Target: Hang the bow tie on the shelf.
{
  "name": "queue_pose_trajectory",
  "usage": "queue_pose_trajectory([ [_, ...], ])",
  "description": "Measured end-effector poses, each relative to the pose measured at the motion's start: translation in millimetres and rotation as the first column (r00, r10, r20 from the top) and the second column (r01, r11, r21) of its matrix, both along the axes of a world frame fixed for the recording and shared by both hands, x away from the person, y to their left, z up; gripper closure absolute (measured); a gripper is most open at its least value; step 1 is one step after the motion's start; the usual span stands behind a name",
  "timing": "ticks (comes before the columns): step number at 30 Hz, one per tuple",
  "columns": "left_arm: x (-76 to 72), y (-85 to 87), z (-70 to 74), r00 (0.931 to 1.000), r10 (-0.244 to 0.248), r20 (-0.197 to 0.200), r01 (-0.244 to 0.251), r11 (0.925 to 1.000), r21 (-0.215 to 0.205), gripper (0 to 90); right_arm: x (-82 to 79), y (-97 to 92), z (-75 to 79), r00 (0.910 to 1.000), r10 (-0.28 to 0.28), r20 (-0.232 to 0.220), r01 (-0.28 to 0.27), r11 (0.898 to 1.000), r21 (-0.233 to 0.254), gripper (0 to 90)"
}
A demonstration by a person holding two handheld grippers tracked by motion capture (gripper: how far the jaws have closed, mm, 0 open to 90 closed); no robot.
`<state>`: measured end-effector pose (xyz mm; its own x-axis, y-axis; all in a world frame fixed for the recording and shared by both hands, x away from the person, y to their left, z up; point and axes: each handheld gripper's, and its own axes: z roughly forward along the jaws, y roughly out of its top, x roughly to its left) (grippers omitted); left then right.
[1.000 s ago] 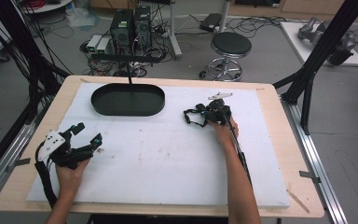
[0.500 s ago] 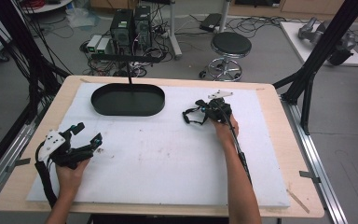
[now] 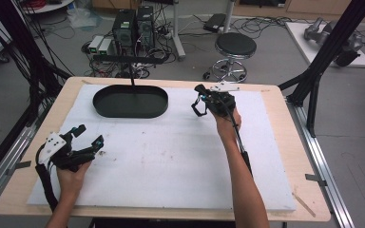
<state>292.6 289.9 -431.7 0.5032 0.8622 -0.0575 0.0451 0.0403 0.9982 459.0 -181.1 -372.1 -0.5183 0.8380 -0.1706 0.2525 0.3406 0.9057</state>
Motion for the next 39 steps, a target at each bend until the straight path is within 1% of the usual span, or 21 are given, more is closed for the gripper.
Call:
queue_pose_trajectory([
  [1, 0.0, 0.0, 0.0, 1.0000, 0.000, 0.000, 0.000, 1.0000, 0.000, 16.9, -0.1, 2.3, 2.9, 0.9999, 0.006, 0.014, -0.006, 1.000, -0.002, 76.0],
  [2, -0.1, 0.1, 0.1, 1.0000, 0.000, -0.001, 0.000, 1.0000, 0.001, 16.9, -0.3, 5.2, 5.7, 0.9997, 0.010, 0.020, -0.010, 1.000, 0.008, 76.0],
  [4, 0.0, 0.2, 0.0, 1.0000, 0.000, -0.001, 0.000, 1.0000, 0.001, 16.9, -0.1, 11.1, 11.1, 0.9995, 0.017, 0.028, -0.017, 1.000, 0.013, 76.0],
  [5, -0.2, 0.3, 0.1, 1.0000, 0.000, -0.002, 0.000, 1.0000, 0.001, 16.9, 0.1, 14.2, 13.2, 0.9986, 0.025, 0.046, -0.026, 1.000, 0.015, 76.0],
  [6, -0.2, 0.4, 0.0, 1.0000, 0.001, -0.001, -0.001, 1.0000, -0.001, 16.9, -0.2, 16.2, 14.6, 0.9981, 0.031, 0.052, -0.033, 0.999, 0.028, 75.9],
  [7, -0.1, 0.5, 0.0, 1.0000, 0.000, -0.001, 0.000, 1.0000, -0.003, 16.9, 0.8, 19.2, 17.2, 0.9981, 0.046, 0.040, -0.048, 0.997, 0.053, 76.0],
  [8, -0.2, 0.6, 0.0, 1.0000, 0.001, -0.001, -0.001, 1.0000, -0.002, 16.9, 0.9, 22.2, 19.1, 0.9973, 0.055, 0.049, -0.059, 0.996, 0.069, 76.0],
  [9, -0.2, 0.6, -0.1, 1.0000, 0.000, -0.002, 0.000, 1.0000, -0.002, 16.9, 0.5, 24.7, 20.9, 0.9966, 0.062, 0.054, -0.066, 0.995, 0.072, 76.0],
  [11, -0.1, 0.6, -0.1, 1.0000, 0.000, -0.001, 0.000, 1.0000, -0.002, 16.9, 0.7, 33.3, 26.2, 0.9925, 0.094, 0.079, -0.100, 0.992, 0.075, 76.0],
  [13, -0.1, 0.5, -0.1, 1.0000, 0.000, -0.001, 0.000, 1.0000, -0.002, 16.9, 0.8, 41.3, 30.6, 0.9893, 0.112, 0.094, -0.119, 0.990, 0.073, 76.0],
  [14, -0.1, 0.4, -0.1, 1.0000, 0.000, -0.002, 0.000, 1.0000, -0.003, 16.9, 1.3, 44.6, 32.2, 0.9871, 0.122, 0.104, -0.130, 0.988, 0.080, 75.9],
  [18, 0.0, 0.8, -0.1, 1.0000, -0.002, -0.003, 0.002, 1.0000, -0.004, 17.0, 4.6, 56.6, 37.5, 0.9810, 0.155, 0.117, -0.165, 0.983, 0.085, 75.9],
  [22, 0.2, 1.2, -0.2, 1.0000, -0.001, 0.000, 0.001, 1.0000, -0.008, 17.1, 8.9, 68.2, 41.8, 0.9707, 0.200, 0.134, -0.215, 0.970, 0.115, 75.9],
  [24, 0.3, 1.4, -0.3, 1.0000, 0.000, 0.000, 0.000, 0.9999, -0.011, 17.1, 10.6, 72.2, 43.1, 0.9676, 0.210, 0.141, -0.226, 0.968, 0.111, 75.9],
  [25, 0.4, 1.7, -0.3, 1.0000, -0.002, -0.001, 0.002, 0.9999, -0.012, 17.1, 11.5, 74.1, 43.6, 0.9655, 0.214, 0.148, -0.232, 0.966, 0.118, 75.9],
  [26, 0.4, 1.9, -0.3, 1.0000, -0.002, -0.001, 0.002, 0.9999, -0.011, 17.1, 12.3, 75.7, 44.3, 0.9656, 0.215, 0.146, -0.234, 0.963, 0.130, 75.9],
  [32, 0.6, 1.8, -0.4, 1.0000, -0.006, 0.001, 0.006, 0.9999, -0.009, 17.1, 17.2, 83.9, 50.4, 0.9546, 0.241, 0.175, -0.268, 0.952, 0.151, 75.9],
  [33, 0.7, 1.5, -0.5, 1.0000, -0.006, 0.002, 0.006, 0.9999, -0.015, 17.2, 18.5, 84.8, 51.9, 0.9538, 0.242, 0.178, -0.270, 0.950, 0.155, 75.9],
  [37, 0.7, 1.8, -0.4, 1.0000, -0.004, 0.001, 0.004, 0.9999, -0.014, 17.2, 23.7, 91.0, 57.6, 0.9506, 0.246, 0.189, -0.279, 0.944, 0.174, 75.9],
  [39, 0.5, 2.1, -0.4, 1.0000, -0.006, 0.000, 0.006, 0.9999, -0.014, 17.2, 26.8, 94.3, 59.4, 0.9508, 0.242, 0.193, -0.276, 0.945, 0.173, 75.9],
])
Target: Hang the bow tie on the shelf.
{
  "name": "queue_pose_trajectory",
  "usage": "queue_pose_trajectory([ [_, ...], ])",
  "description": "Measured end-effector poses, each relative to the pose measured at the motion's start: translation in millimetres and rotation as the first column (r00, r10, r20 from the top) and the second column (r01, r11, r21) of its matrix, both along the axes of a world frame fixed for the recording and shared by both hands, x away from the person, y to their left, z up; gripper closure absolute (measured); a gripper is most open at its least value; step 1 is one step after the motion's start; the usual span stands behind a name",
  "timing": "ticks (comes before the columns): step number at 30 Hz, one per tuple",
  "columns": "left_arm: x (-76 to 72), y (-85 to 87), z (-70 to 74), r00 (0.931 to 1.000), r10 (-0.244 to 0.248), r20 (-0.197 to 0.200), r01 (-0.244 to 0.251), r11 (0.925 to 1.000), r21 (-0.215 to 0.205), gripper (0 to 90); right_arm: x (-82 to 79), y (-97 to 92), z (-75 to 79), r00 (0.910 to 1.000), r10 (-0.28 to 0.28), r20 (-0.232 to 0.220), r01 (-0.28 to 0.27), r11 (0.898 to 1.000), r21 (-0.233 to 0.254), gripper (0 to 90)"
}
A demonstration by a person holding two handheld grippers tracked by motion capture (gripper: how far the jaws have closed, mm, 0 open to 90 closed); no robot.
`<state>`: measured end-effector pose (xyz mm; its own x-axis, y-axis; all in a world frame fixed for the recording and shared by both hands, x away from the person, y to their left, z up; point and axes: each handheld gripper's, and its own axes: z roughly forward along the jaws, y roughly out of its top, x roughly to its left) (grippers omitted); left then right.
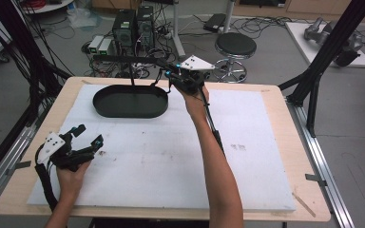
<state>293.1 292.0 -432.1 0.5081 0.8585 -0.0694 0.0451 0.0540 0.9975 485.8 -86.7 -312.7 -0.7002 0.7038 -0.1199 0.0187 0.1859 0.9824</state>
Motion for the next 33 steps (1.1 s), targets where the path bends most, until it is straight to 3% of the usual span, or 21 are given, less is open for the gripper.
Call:
queue_pose_trajectory([
  [21, -0.4, 0.7, 0.0, 1.0000, -0.002, 0.004, 0.002, 1.0000, -0.008, 17.2, 24.8, 30.8, 4.8, 1.0000, -0.006, 0.007, 0.006, 1.000, 0.000, 75.9],
  [33, -0.9, 1.1, 0.0, 1.0000, -0.005, 0.004, 0.005, 0.9999, -0.014, 17.2, 41.0, 45.1, -1.5, 0.9988, -0.048, -0.006, 0.048, 0.999, -0.024, 75.9],
])
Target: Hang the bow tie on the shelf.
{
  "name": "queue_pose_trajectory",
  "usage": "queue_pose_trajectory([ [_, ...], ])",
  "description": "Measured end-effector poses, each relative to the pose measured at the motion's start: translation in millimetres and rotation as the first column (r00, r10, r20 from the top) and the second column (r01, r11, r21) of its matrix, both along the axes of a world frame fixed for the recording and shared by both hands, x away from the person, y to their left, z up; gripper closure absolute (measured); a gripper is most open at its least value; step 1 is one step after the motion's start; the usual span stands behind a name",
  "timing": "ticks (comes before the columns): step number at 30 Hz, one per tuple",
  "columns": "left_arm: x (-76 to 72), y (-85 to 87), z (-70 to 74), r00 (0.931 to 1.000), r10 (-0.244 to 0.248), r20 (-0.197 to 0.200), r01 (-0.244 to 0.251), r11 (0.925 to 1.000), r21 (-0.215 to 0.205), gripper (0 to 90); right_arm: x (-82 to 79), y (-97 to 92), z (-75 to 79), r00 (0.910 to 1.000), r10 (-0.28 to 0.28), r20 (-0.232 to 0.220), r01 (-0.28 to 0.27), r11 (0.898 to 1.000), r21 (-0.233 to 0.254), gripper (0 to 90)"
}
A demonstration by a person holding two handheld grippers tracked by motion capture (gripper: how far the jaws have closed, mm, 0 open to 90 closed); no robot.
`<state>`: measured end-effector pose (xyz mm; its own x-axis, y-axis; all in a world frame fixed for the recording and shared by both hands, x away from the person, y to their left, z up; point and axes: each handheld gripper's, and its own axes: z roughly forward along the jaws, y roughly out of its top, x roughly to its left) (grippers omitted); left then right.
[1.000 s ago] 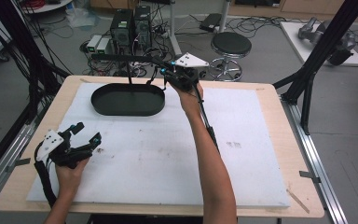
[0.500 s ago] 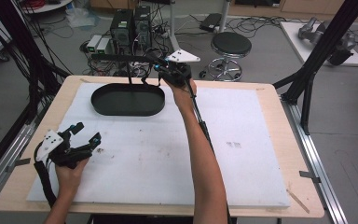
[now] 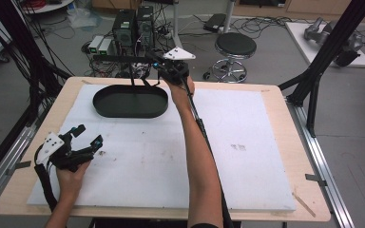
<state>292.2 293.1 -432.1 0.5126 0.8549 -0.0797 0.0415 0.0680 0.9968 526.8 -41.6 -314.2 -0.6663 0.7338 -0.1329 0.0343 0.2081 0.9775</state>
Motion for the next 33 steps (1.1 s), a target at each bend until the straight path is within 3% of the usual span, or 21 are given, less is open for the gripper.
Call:
queue_pose_trajectory([
  [7, 0.0, 0.9, -0.2, 1.0000, -0.001, -0.001, 0.001, 1.0000, -0.006, 17.2, 9.0, -3.0, -4.2, 0.9984, -0.051, -0.026, 0.050, 0.998, -0.024, 75.8],
  [17, -0.2, 0.9, -0.2, 1.0000, -0.003, -0.002, 0.003, 1.0000, -0.004, 17.2, 10.2, -2.5, -8.3, 0.9971, -0.065, -0.040, 0.063, 0.996, -0.067, 75.3],
  [33, -0.3, 0.2, -0.2, 1.0000, -0.001, -0.002, 0.001, 1.0000, -0.005, 17.2, 11.5, -5.7, -9.4, 0.9958, -0.076, -0.050, 0.073, 0.996, -0.059, 74.3],
])
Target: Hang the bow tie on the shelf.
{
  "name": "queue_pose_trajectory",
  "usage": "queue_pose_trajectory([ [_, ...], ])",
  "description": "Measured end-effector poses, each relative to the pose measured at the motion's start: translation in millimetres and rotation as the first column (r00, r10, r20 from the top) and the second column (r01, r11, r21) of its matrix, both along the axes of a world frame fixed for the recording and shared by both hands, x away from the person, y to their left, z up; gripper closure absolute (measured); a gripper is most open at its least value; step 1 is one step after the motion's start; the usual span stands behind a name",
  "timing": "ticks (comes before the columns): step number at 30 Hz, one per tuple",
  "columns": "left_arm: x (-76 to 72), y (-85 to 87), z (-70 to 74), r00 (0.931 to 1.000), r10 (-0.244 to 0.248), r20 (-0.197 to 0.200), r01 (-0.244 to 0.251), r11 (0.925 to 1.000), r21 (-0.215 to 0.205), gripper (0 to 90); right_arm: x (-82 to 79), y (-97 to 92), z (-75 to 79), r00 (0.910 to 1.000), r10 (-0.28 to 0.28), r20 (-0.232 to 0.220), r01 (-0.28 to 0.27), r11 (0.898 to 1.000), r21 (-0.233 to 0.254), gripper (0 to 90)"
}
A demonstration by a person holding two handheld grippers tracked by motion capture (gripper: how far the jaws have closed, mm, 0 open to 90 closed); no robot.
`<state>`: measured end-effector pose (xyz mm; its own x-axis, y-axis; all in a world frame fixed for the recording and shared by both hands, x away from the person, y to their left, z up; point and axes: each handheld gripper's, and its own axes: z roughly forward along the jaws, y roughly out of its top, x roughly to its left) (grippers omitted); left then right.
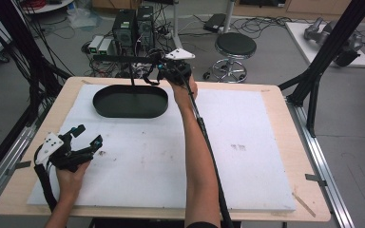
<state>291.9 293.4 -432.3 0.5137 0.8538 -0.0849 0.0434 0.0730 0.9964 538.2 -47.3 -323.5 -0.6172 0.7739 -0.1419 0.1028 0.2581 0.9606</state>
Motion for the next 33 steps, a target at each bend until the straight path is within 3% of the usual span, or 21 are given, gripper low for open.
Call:
queue_pose_trajectory([
  [13, 0.1, -0.1, -0.1, 1.0000, -0.001, 0.000, 0.001, 1.0000, -0.002, 17.2, -5.0, -6.3, 9.0, 0.9998, -0.001, 0.022, 0.001, 1.000, 0.022, 68.3],
  [24, -0.5, -1.1, -0.2, 1.0000, -0.002, -0.003, 0.002, 1.0000, 0.009, 17.2, -16.3, -32.4, 30.8, 0.9987, -0.008, 0.051, 0.004, 0.997, 0.076, 57.0],
  [33, 0.0, -0.5, 0.0, 1.0000, 0.008, -0.001, -0.008, 0.9999, 0.010, 17.2, -29.6, -66.8, 45.9, 0.9965, -0.023, 0.080, 0.015, 0.995, 0.099, 47.7],
])
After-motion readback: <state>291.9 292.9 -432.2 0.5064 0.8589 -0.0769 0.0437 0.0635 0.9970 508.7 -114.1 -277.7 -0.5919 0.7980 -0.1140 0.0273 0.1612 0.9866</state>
